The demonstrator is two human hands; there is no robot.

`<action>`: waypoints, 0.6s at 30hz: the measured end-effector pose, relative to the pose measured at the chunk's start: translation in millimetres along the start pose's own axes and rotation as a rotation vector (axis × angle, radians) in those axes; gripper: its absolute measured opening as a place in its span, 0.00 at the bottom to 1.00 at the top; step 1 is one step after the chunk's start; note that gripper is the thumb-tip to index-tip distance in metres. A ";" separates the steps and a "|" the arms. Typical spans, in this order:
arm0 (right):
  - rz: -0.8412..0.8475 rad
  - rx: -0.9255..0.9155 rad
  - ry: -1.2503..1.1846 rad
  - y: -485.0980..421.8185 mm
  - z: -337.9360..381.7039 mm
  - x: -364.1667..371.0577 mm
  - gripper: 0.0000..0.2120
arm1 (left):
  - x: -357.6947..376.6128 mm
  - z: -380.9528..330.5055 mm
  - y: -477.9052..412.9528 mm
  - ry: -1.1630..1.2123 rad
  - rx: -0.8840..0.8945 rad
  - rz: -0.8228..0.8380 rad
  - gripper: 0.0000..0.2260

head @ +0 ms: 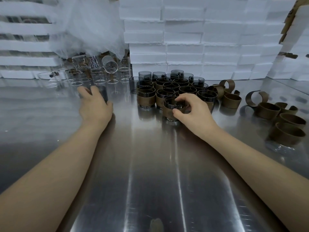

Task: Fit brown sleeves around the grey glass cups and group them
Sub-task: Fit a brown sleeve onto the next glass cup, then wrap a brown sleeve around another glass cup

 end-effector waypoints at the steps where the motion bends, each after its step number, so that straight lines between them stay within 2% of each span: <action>1: -0.008 -0.004 -0.002 -0.2 -1.0 -0.7 0.14 | -1.0 -1.7 1.2 0.003 0.000 -0.010 0.20; 6: -0.102 0.026 0.030 -4.5 -14.5 -8.9 0.17 | 5.9 -13.1 8.8 0.059 -0.073 0.109 0.22; 9: -0.124 0.059 -0.054 -5.1 -20.1 -13.6 0.13 | 4.7 -34.4 19.1 0.098 0.021 0.133 0.22; 14: -0.042 -0.013 -0.077 -3.5 -8.5 -5.1 0.12 | -30.5 -70.5 42.1 0.250 0.217 -0.155 0.19; 16: 0.011 -0.002 -0.104 -2.1 -7.8 1.8 0.12 | -41.7 -83.4 51.9 0.340 0.299 -0.220 0.23; 18: 0.116 0.032 -0.147 -1.4 -10.5 11.9 0.17 | -44.9 -99.0 65.0 0.395 0.411 -0.201 0.31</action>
Point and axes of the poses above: each hand's wrist, its own y-axis away from the middle knuckle, its own x-axis out of the palm, z = x × y, the point moved 7 cm from there along -y, towards the middle knuckle, and after that the axes turned 9 degrees about -y, right-handed, at the moved point
